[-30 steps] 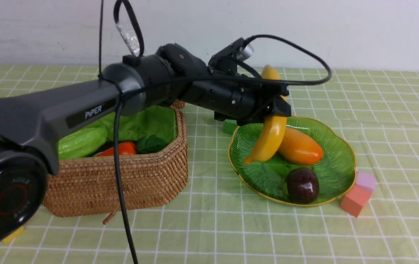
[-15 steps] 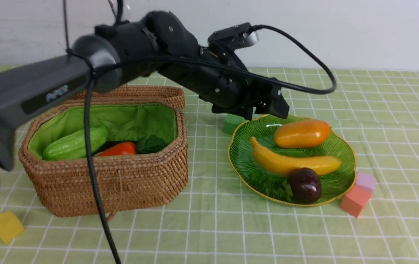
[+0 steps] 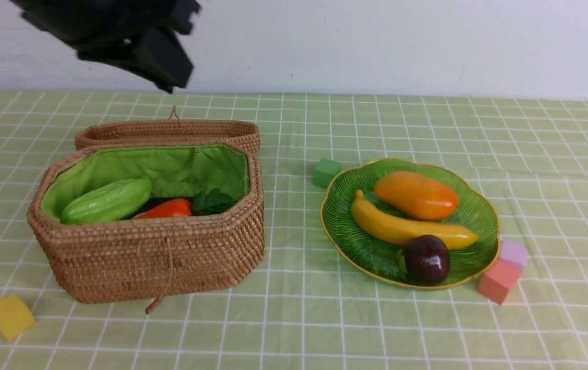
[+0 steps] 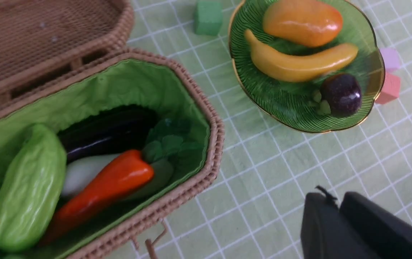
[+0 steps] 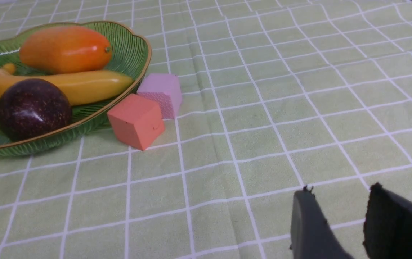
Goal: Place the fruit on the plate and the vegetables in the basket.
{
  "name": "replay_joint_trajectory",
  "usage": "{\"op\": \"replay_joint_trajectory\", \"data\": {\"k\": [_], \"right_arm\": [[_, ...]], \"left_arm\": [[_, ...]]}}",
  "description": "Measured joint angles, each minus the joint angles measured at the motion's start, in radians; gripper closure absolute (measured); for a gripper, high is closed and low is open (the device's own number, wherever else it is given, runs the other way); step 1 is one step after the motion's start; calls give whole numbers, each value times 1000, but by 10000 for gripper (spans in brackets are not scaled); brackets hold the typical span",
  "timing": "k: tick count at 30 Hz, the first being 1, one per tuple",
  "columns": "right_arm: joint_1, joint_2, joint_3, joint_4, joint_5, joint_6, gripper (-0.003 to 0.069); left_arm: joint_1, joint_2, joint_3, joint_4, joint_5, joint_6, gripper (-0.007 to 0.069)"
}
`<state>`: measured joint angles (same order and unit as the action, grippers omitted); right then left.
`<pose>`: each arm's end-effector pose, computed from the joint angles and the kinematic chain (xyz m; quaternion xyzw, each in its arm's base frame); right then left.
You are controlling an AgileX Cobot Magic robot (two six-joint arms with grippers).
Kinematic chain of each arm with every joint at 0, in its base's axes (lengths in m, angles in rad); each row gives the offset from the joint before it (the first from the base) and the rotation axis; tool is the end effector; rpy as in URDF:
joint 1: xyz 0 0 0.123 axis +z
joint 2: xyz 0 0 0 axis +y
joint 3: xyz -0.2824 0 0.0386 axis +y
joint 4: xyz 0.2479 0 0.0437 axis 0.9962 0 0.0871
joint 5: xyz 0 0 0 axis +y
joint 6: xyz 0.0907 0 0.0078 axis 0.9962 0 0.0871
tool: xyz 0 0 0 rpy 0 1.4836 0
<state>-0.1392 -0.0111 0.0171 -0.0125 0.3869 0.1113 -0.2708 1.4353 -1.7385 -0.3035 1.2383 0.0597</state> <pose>0.0516 -0.0077 0.1732 0.0975 0.8006 -0.0136 0.5911 0.2651 -0.1003 0.4590 0.1564 0.9113 -0.1871 0.3317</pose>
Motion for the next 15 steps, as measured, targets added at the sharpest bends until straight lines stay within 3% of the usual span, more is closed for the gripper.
{"op": "replay_joint_trajectory", "data": {"k": [3,9,15], "right_arm": [[0,0,0,0,0,0,419],[0,0,1,0,0,0,419],[0,0,1,0,0,0,419]], "left_arm": [[21,-106,95,5,0,-15,638],[26,-343,362,6,0,-67,638],[26,-630,673,7,0,-222,638]]}}
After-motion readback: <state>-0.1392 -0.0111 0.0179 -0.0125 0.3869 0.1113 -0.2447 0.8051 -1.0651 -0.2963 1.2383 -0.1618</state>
